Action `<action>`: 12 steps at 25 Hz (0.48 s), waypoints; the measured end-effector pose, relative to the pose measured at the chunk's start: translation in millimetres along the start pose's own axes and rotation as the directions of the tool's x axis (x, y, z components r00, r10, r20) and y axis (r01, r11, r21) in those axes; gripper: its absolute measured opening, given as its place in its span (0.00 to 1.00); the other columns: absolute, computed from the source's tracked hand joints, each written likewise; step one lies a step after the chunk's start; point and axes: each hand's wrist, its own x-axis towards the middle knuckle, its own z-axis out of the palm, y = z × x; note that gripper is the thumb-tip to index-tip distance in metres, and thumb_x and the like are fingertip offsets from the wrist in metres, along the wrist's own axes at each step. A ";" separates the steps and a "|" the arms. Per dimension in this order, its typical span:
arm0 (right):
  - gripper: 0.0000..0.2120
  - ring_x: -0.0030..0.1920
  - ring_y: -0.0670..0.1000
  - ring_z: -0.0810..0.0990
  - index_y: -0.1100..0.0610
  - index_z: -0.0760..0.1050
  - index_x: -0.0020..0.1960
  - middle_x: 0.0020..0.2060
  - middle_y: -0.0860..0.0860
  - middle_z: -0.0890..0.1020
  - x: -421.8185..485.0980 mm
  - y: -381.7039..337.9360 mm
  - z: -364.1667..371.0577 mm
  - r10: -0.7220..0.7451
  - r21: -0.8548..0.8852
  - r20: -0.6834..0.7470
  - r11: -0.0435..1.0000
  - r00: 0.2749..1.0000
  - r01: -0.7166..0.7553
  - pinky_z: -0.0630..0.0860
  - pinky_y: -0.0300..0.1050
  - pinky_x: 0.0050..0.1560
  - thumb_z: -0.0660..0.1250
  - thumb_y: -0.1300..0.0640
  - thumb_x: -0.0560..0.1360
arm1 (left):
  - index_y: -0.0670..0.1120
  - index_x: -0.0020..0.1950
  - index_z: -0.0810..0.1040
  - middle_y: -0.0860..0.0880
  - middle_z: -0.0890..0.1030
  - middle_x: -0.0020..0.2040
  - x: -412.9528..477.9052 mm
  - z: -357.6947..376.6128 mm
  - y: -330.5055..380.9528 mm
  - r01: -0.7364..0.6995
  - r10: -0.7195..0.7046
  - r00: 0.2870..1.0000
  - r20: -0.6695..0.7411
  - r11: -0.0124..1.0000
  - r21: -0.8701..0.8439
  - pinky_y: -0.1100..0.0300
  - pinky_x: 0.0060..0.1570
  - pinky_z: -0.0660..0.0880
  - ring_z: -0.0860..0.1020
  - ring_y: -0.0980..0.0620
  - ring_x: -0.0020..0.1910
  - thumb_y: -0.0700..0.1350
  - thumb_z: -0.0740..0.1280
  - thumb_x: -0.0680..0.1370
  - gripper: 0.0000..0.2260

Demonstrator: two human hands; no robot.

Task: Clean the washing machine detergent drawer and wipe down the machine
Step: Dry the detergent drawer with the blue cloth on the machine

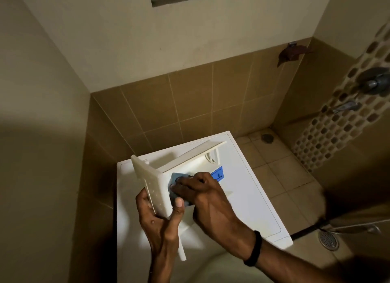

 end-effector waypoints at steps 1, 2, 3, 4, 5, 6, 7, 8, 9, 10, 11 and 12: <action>0.23 0.55 0.57 0.75 0.50 0.79 0.65 0.63 0.47 0.80 2.9 13.8 -0.5 0.060 -0.086 -0.027 0.994 0.998 -0.062 0.74 0.51 0.49 0.56 0.59 0.74 | 0.48 0.70 0.72 0.48 0.81 0.61 -1.6 -0.8 2.1 -0.019 0.019 1.000 0.000 1.000 0.007 0.54 0.54 0.81 0.82 0.45 0.57 0.55 0.77 0.64 0.37; 0.18 0.54 0.57 0.75 0.49 0.79 0.65 0.62 0.47 0.80 4.9 28.5 -1.3 0.156 -0.166 -0.051 0.973 0.986 -0.163 0.74 0.51 0.48 0.62 0.57 0.76 | 0.47 0.71 0.71 0.47 0.81 0.62 -4.1 -1.1 3.6 -0.040 0.039 0.999 0.011 0.999 0.037 0.55 0.53 0.81 0.82 0.45 0.58 0.56 0.78 0.63 0.38; 0.16 0.53 0.56 0.74 0.49 0.79 0.63 0.61 0.46 0.80 7.1 41.7 -1.2 0.252 -0.217 -0.080 0.940 0.964 -0.264 0.74 0.51 0.47 0.68 0.54 0.76 | 0.46 0.71 0.71 0.47 0.81 0.62 -6.8 -0.5 3.8 -0.053 0.051 0.998 0.025 0.997 0.065 0.53 0.52 0.81 0.81 0.44 0.58 0.56 0.78 0.63 0.40; 0.15 0.52 0.56 0.74 0.49 0.79 0.61 0.59 0.46 0.81 7.5 46.4 1.1 0.316 -0.217 -0.098 0.918 0.944 -0.330 0.74 0.51 0.46 0.70 0.53 0.75 | 0.47 0.72 0.71 0.46 0.80 0.62 -9.4 0.6 2.7 -0.055 0.053 0.998 0.031 0.995 0.081 0.51 0.52 0.81 0.81 0.42 0.57 0.57 0.78 0.62 0.41; 0.13 0.52 0.56 0.74 0.50 0.80 0.59 0.57 0.48 0.81 7.7 43.2 4.6 0.328 -0.196 -0.111 0.918 0.938 -0.345 0.73 0.51 0.46 0.67 0.56 0.75 | 0.47 0.71 0.71 0.46 0.80 0.62 -10.6 1.7 2.1 -0.045 0.044 0.999 0.021 0.996 0.076 0.50 0.53 0.80 0.81 0.42 0.57 0.57 0.78 0.62 0.41; 0.14 0.51 0.57 0.75 0.52 0.81 0.57 0.56 0.49 0.81 7.5 31.2 7.6 0.284 -0.167 -0.113 0.939 0.952 -0.300 0.73 0.51 0.47 0.62 0.59 0.75 | 0.48 0.71 0.71 0.45 0.81 0.62 -9.1 2.7 2.2 -0.032 0.032 0.999 0.009 0.998 0.062 0.50 0.54 0.80 0.81 0.42 0.58 0.57 0.78 0.62 0.40; 0.19 0.51 0.57 0.75 0.53 0.81 0.57 0.56 0.50 0.81 5.5 13.5 8.8 0.197 -0.117 -0.101 0.971 0.975 -0.209 0.72 0.50 0.49 0.56 0.60 0.73 | 0.47 0.71 0.71 0.45 0.81 0.62 -6.1 2.9 1.1 -0.023 0.022 1.000 0.003 0.999 0.046 0.50 0.55 0.80 0.81 0.43 0.58 0.56 0.78 0.63 0.39; 0.23 0.51 0.57 0.75 0.53 0.81 0.57 0.57 0.50 0.81 -0.3 -3.4 8.6 0.089 -0.051 -0.072 0.994 0.993 -0.092 0.72 0.49 0.50 0.52 0.60 0.71 | 0.46 0.71 0.71 0.45 0.81 0.62 -3.5 3.3 -1.0 -0.014 0.014 1.000 0.003 0.999 0.029 0.49 0.56 0.81 0.81 0.44 0.59 0.56 0.77 0.63 0.38; 0.26 0.53 0.56 0.74 0.52 0.80 0.59 0.60 0.49 0.81 -6.9 -13.0 7.8 0.020 -0.005 -0.037 1.000 0.999 -0.020 0.72 0.49 0.52 0.50 0.59 0.71 | 0.45 0.71 0.71 0.45 0.81 0.62 -2.6 2.8 -1.9 -0.010 0.010 1.000 0.002 1.000 0.011 0.49 0.57 0.80 0.82 0.43 0.59 0.55 0.77 0.64 0.37; 0.26 0.54 0.56 0.74 0.50 0.79 0.62 0.62 0.49 0.80 -10.4 -12.4 4.2 0.000 0.005 -0.018 1.000 1.000 0.000 0.73 0.48 0.54 0.50 0.58 0.71 | 0.45 0.71 0.72 0.45 0.81 0.62 -2.7 1.6 -1.5 -0.013 0.013 1.000 -0.003 1.000 -0.005 0.49 0.57 0.80 0.82 0.43 0.59 0.54 0.77 0.65 0.37; 0.27 0.54 0.56 0.74 0.49 0.78 0.64 0.63 0.48 0.80 -9.3 -4.0 -0.6 0.036 -0.019 -0.042 0.999 0.998 -0.037 0.75 0.48 0.53 0.50 0.57 0.72 | 0.44 0.70 0.72 0.45 0.81 0.61 -3.6 0.2 -0.9 -0.021 0.020 1.000 -0.007 1.000 -0.014 0.50 0.56 0.80 0.82 0.42 0.59 0.54 0.77 0.65 0.37; 0.26 0.53 0.56 0.74 0.49 0.78 0.65 0.63 0.48 0.80 -4.9 11.2 -2.4 0.119 -0.062 -0.085 0.990 0.989 -0.125 0.76 0.49 0.51 0.51 0.57 0.73 | 0.43 0.70 0.72 0.44 0.81 0.61 -4.9 -0.1 0.3 -0.033 0.033 0.999 -0.001 0.999 -0.013 0.52 0.55 0.80 0.82 0.43 0.58 0.54 0.77 0.64 0.37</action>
